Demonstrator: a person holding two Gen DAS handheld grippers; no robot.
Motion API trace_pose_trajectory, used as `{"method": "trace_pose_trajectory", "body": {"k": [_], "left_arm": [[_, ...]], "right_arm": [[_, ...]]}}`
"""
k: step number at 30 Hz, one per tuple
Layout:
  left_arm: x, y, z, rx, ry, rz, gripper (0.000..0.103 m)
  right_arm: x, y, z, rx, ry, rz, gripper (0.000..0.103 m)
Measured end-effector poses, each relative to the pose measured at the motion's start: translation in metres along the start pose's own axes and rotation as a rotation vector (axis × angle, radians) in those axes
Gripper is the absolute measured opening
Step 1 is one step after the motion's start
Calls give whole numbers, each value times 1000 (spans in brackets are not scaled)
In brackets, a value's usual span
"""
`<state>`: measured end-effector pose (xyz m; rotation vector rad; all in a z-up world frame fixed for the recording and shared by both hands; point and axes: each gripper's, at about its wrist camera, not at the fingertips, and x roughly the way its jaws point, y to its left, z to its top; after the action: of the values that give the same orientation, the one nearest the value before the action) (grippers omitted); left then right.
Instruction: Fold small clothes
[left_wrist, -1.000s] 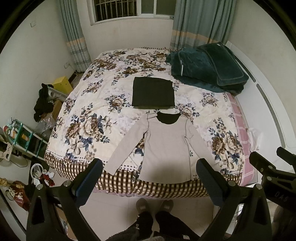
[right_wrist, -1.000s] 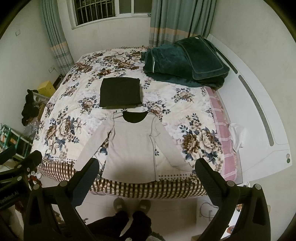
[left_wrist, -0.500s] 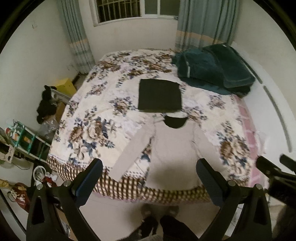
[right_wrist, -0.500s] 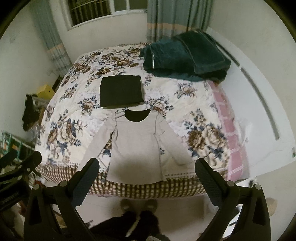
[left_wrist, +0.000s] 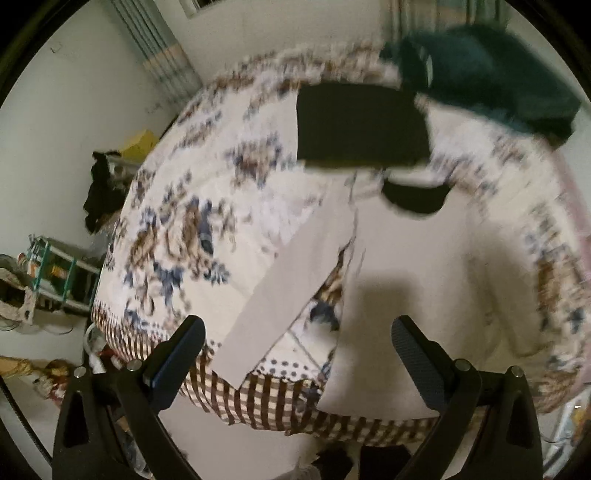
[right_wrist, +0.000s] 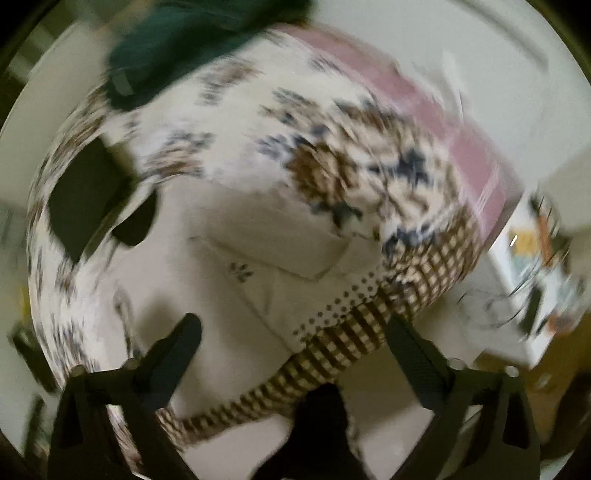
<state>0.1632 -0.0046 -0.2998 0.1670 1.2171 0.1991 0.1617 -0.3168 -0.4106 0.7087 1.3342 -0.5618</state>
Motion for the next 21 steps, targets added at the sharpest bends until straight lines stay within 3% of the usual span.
{"method": "trace_pose_trajectory", "body": {"k": [2,6,9,12,15,18,21], "left_arm": [[32,-14,-5,3,43,17,103],[103,-39,-22,9,141,75,103],[134,-53,-33,20,172,107,103],[167,-62,-42,9,213,107,103],[186,-69,-48,20,241,105,103],[197,-76,-56,56,231,115,103],[200,-75,-60,78,238,111,103]], "right_arm": [[63,-33,21,87,68,17,66],[166,-91,36,308,202,32,66],[199,-123,36,459,198,111,68],[223,-132,45,409,167,46,68],[243,-132,40,317,198,-30,68],[249,-138,8,238,308,-195,68],[241,-158,-18,345,349,-147,68]]}}
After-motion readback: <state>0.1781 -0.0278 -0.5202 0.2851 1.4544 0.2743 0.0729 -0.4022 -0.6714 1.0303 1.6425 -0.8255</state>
